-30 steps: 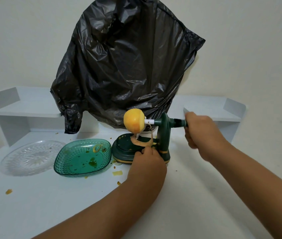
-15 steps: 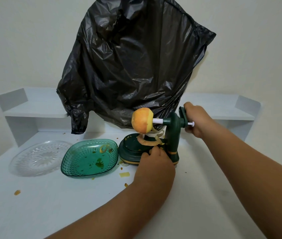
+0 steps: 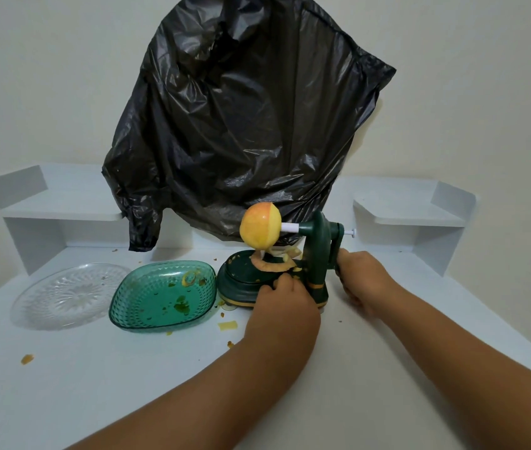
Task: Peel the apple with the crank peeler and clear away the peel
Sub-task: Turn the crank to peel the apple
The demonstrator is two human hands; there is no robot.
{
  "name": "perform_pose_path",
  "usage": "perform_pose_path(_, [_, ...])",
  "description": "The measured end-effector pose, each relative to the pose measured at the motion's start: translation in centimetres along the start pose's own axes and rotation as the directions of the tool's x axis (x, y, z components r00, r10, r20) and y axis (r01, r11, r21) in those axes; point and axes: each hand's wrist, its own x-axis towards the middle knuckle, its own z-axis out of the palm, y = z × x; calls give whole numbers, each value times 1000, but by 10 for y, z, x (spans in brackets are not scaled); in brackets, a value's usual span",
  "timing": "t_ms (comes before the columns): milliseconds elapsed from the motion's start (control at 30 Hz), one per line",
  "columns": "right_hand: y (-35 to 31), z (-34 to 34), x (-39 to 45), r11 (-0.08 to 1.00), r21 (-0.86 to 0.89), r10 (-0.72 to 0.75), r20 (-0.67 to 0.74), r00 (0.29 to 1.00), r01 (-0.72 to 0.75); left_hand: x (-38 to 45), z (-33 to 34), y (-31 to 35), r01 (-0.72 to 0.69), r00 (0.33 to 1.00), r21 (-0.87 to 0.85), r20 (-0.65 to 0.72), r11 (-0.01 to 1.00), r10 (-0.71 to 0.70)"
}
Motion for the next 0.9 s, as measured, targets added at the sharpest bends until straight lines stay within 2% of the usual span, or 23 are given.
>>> perform_pose_path(67, [6, -2, -11, 964, -233, -136, -22, 990, 128, 0, 0, 0, 3, 1000, -1, -3, 1000, -3])
perform_pose_path(133, [5, -3, -20, 929, -320, -222, -85, 971, 184, 0, 0, 1, 8, 1000, -2, -1, 1000, -8])
perform_pose_path(267, [4, -6, -34, 892, -409, -236, -63, 970, 191, 0, 0, 2, 19, 1000, 8, 15, 1000, -19])
perform_pose_path(367, [4, -12, -41, 947, -210, -273, -124, 954, 244, 0, -1, 1, 22, 1000, 15, 21, 1000, -22])
perform_pose_path(433, [-1, -21, -44, 936, -141, -344, -161, 925, 324, 0, -1, 1, 24, 999, 5, 21, 1000, -24])
perform_pose_path(533, [-23, -34, -40, 888, -172, -457, -250, 853, 426, 0, -1, 2, 24, 999, 5, 29, 1000, -24])
perform_pose_path(600, [-43, -43, -32, 893, -155, -449, -313, 837, 422, 1, 0, 2, 23, 999, 11, 31, 1000, -23])
perform_pose_path(767, [-79, -48, 3, 935, -4, -336, -331, 881, 355, 2, 1, 0, 9, 1000, 3, 22, 1000, -10])
perform_pose_path(900, [-84, -41, 28, 935, 259, -184, -233, 955, 244, 3, 2, -1, 6, 1000, -1, 22, 1000, -6])
